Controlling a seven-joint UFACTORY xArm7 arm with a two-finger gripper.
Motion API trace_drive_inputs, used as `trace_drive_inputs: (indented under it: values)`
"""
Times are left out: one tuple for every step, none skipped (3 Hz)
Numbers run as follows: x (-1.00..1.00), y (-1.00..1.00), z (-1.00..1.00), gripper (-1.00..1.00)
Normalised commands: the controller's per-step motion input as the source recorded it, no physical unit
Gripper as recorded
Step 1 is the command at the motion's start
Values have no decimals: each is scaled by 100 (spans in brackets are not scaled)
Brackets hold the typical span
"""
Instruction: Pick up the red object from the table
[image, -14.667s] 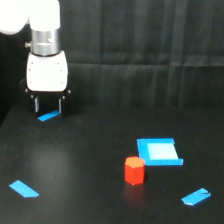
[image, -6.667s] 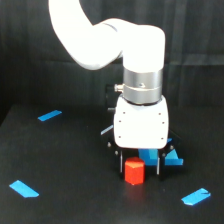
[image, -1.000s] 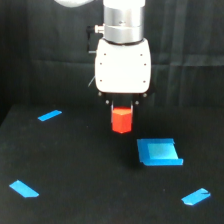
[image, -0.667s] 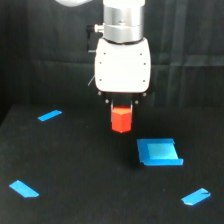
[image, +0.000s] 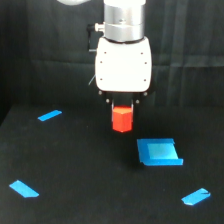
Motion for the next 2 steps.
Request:
trace_drive_inputs:
  values:
    - [9, -8, 14, -100]
    - [5, 8, 14, -100]
